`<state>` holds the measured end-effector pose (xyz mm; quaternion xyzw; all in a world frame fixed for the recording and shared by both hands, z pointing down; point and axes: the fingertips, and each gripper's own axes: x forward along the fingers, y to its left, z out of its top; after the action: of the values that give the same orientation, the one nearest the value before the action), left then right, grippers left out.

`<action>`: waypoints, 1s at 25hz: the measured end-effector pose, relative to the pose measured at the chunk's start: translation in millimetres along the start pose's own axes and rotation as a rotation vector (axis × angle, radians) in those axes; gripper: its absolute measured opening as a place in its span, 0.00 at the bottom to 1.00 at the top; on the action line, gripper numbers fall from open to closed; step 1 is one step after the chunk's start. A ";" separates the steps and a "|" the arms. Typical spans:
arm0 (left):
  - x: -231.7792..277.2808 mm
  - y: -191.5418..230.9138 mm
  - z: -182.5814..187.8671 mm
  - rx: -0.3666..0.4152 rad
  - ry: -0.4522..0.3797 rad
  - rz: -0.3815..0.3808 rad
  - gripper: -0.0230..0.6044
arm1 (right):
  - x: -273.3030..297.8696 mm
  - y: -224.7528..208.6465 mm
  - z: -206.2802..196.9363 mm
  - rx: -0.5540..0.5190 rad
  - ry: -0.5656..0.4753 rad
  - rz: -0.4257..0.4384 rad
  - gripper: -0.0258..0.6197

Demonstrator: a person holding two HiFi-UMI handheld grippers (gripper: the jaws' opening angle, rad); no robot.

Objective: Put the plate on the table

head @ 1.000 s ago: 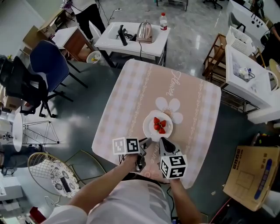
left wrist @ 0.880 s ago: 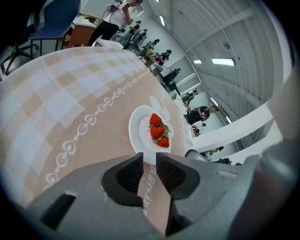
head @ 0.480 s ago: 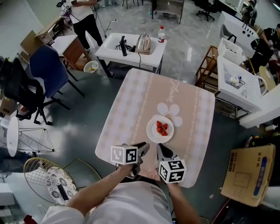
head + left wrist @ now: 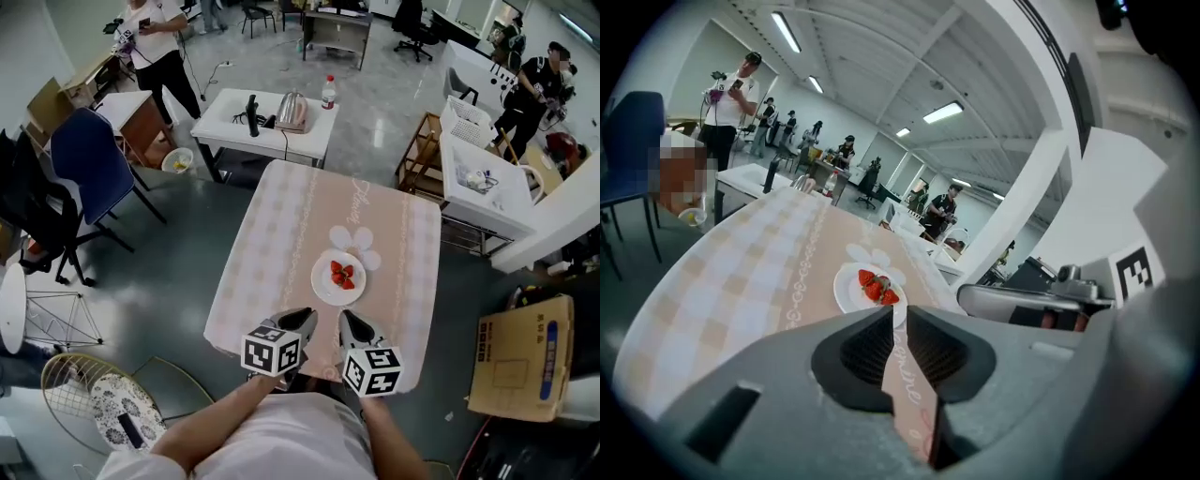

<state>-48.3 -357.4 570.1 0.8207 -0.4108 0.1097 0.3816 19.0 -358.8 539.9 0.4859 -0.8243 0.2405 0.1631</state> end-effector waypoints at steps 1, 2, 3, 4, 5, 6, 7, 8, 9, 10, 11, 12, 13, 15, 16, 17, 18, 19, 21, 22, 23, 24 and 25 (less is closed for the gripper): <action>-2.1 -2.8 0.4 0.009 -0.010 -0.008 0.11 | -3.7 3.4 0.5 0.001 -0.008 -0.009 0.05; -3.9 -6.8 -0.2 0.019 -0.017 -0.020 0.10 | -7.6 6.9 0.7 0.001 -0.015 -0.019 0.05; -5.2 -12.0 -1.0 0.034 -0.021 -0.035 0.10 | -11.5 9.8 0.8 0.002 -0.024 -0.029 0.05; -6.4 -18.1 -1.6 0.056 -0.024 -0.051 0.10 | -15.3 12.2 1.1 0.005 -0.033 -0.040 0.05; -7.8 -24.4 -1.8 0.085 -0.028 -0.066 0.09 | -19.1 14.2 1.2 0.008 -0.042 -0.051 0.05; -9.8 -30.0 -1.7 0.118 -0.034 -0.079 0.07 | -22.6 16.0 0.6 0.008 -0.048 -0.062 0.05; -12.3 -34.6 -1.3 0.150 -0.041 -0.087 0.06 | -26.0 17.3 -0.6 0.004 -0.052 -0.076 0.05; -14.8 -38.2 -0.9 0.178 -0.050 -0.092 0.05 | -29.4 18.2 -2.3 -0.004 -0.054 -0.092 0.05; -17.3 -41.2 -0.8 0.201 -0.059 -0.095 0.05 | -32.9 18.9 -4.6 -0.011 -0.056 -0.108 0.05; -19.5 -43.5 -1.1 0.219 -0.067 -0.098 0.05 | -36.1 19.8 -7.1 -0.015 -0.058 -0.119 0.05; -21.5 -45.2 -1.5 0.232 -0.074 -0.100 0.05 | -38.9 21.4 -9.4 -0.017 -0.060 -0.127 0.05; -23.1 -46.2 -1.9 0.239 -0.079 -0.101 0.05 | -41.1 23.7 -11.2 -0.019 -0.063 -0.131 0.05; -24.5 -46.6 -2.3 0.242 -0.083 -0.102 0.05 | -42.9 26.6 -12.3 -0.024 -0.066 -0.134 0.05; -27.2 -46.7 -2.9 0.243 -0.086 -0.101 0.05 | -46.0 33.1 -12.5 -0.041 -0.072 -0.138 0.05; -28.7 -46.9 -3.0 0.243 -0.087 -0.101 0.05 | -47.4 36.1 -12.4 -0.048 -0.075 -0.139 0.05; -30.1 -47.4 -3.1 0.245 -0.090 -0.102 0.05 | -48.7 38.6 -12.3 -0.054 -0.078 -0.140 0.05; -31.4 -48.0 -3.0 0.247 -0.092 -0.104 0.05 | -49.8 40.7 -12.2 -0.058 -0.081 -0.142 0.05; -32.7 -48.9 -2.9 0.250 -0.095 -0.110 0.05 | -50.4 42.6 -12.1 -0.062 -0.084 -0.143 0.05; -35.7 -50.7 -2.4 0.260 -0.100 -0.122 0.05 | -50.7 46.0 -11.6 -0.069 -0.088 -0.144 0.05; -37.7 -51.4 -2.3 0.267 -0.101 -0.124 0.05 | -51.0 47.7 -11.0 -0.071 -0.089 -0.145 0.05; -40.0 -52.0 -2.4 0.275 -0.101 -0.123 0.05 | -51.6 49.6 -10.1 -0.073 -0.090 -0.146 0.05; -42.4 -52.4 -2.4 0.282 -0.101 -0.122 0.05 | -52.6 51.5 -9.1 -0.075 -0.092 -0.146 0.05; -44.6 -52.6 -2.4 0.285 -0.102 -0.120 0.05 | -53.7 53.2 -8.3 -0.075 -0.094 -0.147 0.05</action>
<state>-36.5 -309.8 521.6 0.8941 -0.3603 0.1019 0.2457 -2.0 -293.5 507.2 0.5494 -0.8015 0.1738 0.1597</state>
